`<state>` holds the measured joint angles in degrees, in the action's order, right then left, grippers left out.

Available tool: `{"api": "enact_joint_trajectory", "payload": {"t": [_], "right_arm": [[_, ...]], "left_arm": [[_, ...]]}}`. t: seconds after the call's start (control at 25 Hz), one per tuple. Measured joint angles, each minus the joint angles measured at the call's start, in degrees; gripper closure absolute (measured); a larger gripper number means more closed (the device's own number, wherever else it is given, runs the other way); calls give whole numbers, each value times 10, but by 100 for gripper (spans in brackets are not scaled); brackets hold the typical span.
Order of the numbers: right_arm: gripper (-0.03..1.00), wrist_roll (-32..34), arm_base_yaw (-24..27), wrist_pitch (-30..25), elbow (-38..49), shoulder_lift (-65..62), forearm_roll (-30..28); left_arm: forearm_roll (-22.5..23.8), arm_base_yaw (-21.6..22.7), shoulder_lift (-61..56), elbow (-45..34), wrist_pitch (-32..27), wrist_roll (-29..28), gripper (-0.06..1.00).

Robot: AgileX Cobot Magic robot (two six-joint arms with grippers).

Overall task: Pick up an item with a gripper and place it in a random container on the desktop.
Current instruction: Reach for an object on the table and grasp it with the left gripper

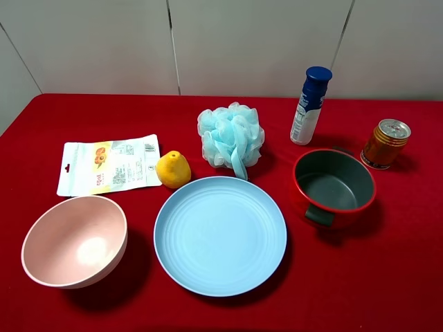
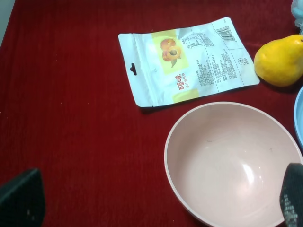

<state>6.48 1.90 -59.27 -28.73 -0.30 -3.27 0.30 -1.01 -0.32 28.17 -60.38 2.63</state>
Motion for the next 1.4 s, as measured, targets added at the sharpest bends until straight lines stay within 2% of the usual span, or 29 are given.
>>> {"api": "enact_joint_trajectory", "payload": {"t": [1.4], "right_arm": [[28,0,0,0,0,0,0]], "left_arm": [[7,0,0,0,0,-10,-4]]}}
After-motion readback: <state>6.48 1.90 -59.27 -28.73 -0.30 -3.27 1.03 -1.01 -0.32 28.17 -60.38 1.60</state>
